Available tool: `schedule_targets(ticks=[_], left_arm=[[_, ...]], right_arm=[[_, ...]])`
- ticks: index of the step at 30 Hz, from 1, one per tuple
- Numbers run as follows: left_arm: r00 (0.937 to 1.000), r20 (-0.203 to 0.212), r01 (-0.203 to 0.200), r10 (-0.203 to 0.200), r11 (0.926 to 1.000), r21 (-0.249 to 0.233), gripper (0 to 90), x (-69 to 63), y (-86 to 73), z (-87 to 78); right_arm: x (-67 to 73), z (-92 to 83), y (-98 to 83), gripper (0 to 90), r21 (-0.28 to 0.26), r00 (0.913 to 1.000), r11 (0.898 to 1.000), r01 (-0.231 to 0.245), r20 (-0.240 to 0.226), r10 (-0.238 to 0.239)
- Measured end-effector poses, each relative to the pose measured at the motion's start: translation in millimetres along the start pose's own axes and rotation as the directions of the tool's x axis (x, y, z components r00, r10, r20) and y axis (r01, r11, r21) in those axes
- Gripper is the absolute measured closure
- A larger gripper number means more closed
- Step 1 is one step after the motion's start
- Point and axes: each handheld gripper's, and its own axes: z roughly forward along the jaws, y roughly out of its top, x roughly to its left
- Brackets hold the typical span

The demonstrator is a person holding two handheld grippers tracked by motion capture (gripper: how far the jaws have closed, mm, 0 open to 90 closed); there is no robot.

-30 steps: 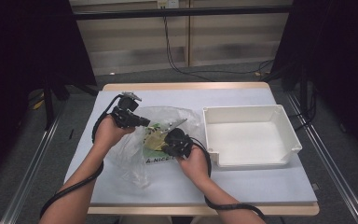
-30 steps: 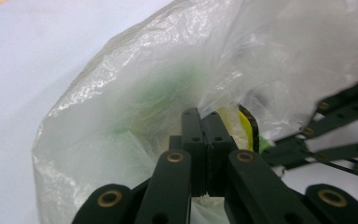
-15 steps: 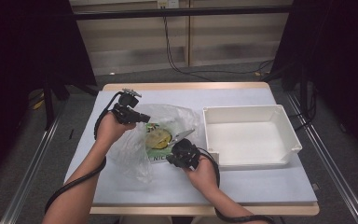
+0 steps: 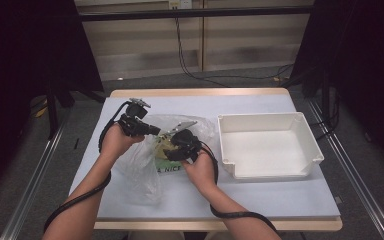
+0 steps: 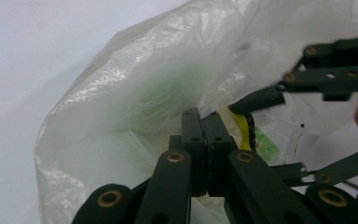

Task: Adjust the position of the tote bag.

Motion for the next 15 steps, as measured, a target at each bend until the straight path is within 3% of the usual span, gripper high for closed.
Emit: schedule_targets(ticks=[1, 2, 3, 7, 9, 10, 12, 13, 14, 15], left_arm=[[0.9995, 0.001, 0.030, -0.030, 0.9994, -0.017, 89.7, -1.5, -0.8, 0.6], [0.9995, -0.004, 0.030, -0.030, 0.9994, -0.019, 89.7, -1.2, -1.1, 0.3], [1.0000, -0.002, -0.003, 0.003, 1.0000, 0.006, 89.7, 1.3, -1.3, -1.4], [0.9999, 0.005, -0.013, 0.013, 0.9997, 0.021, 89.7, 2.8, -2.6, -0.9], [1.0000, 0.006, -0.006, 0.006, 0.9998, 0.020, 89.5, 2.4, -3.4, -0.7], [0.9992, 0.001, 0.039, -0.039, 0.9991, -0.016, 89.4, -0.7, -4.2, 1.4], [0.9994, -0.002, 0.035, -0.035, 0.9994, -0.009, 89.4, -0.9, -4.5, 1.7], [0.9999, -0.002, -0.010, 0.010, 0.9996, 0.026, 89.4, 1.6, -4.2, -0.1], [0.9999, -0.002, -0.010, 0.010, 0.9996, 0.026, 89.4, 1.6, -4.2, -0.1], [1.0000, 0.002, -0.004, 0.004, 0.9996, 0.027, 89.4, 0.9, -4.3, 0.3]], right_arm=[[0.7, 4.5, 2.4, 36.0, -0.001, 0.9998, 1.000, 0.000, 0.018, 0.000], [0.3, 7.6, 3.6, 34.3, -0.009, 0.9995, 1.000, 0.013, 0.028, -0.013], [0.4, 9.1, 4.2, 33.0, -0.008, 0.9996, 1.000, 0.001, 0.029, -0.001], [-1.0, 18.8, 4.7, 31.5, 0.000, 0.9991, 1.000, 0.003, 0.041, -0.003], [-3.0, 28.9, 1.4, 36.7, 0.029, 0.9993, 1.000, 0.002, 0.038, -0.003], [-2.8, 32.1, 0.2, 41.9, 0.042, 0.9994, 0.999, -0.014, 0.031, 0.013], [-3.9, 36.3, -2.5, 45.2, 0.046, 0.9996, 0.999, -0.018, 0.023, 0.017], [-4.0, 36.9, -2.1, 51.6, 0.046, 0.9995, 0.999, -0.023, 0.023, 0.022], [-4.0, 36.9, -2.1, 51.6, 0.046, 0.9995, 0.999, -0.023, 0.023, 0.022], [-4.5, 36.6, -1.0, 63.0, 0.057, 0.9995, 0.998, -0.019, 0.024, 0.018]])
